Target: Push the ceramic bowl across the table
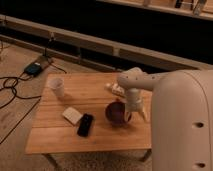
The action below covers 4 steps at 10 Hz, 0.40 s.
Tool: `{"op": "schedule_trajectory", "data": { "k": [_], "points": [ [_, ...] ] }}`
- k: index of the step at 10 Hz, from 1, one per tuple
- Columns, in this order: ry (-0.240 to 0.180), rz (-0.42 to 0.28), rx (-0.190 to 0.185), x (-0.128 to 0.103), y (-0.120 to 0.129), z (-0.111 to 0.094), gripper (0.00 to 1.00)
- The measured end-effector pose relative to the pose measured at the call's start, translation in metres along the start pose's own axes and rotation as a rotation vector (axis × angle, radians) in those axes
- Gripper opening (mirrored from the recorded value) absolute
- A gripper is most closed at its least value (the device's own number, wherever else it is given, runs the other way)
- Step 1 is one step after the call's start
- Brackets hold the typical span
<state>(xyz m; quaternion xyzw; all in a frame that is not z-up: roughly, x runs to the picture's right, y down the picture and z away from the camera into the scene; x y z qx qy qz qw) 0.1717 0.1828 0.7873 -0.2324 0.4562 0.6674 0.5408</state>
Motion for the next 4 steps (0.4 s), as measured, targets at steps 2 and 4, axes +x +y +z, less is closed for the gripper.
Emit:
{"op": "schedule_trajectory", "data": {
  "k": [2,4],
  "points": [
    [0.000,0.000,-0.001,0.0002,-0.0004,0.0003,0.65],
    [0.000,-0.003,0.000,0.0002,0.0016,-0.0002,0.65]
  ]
}}
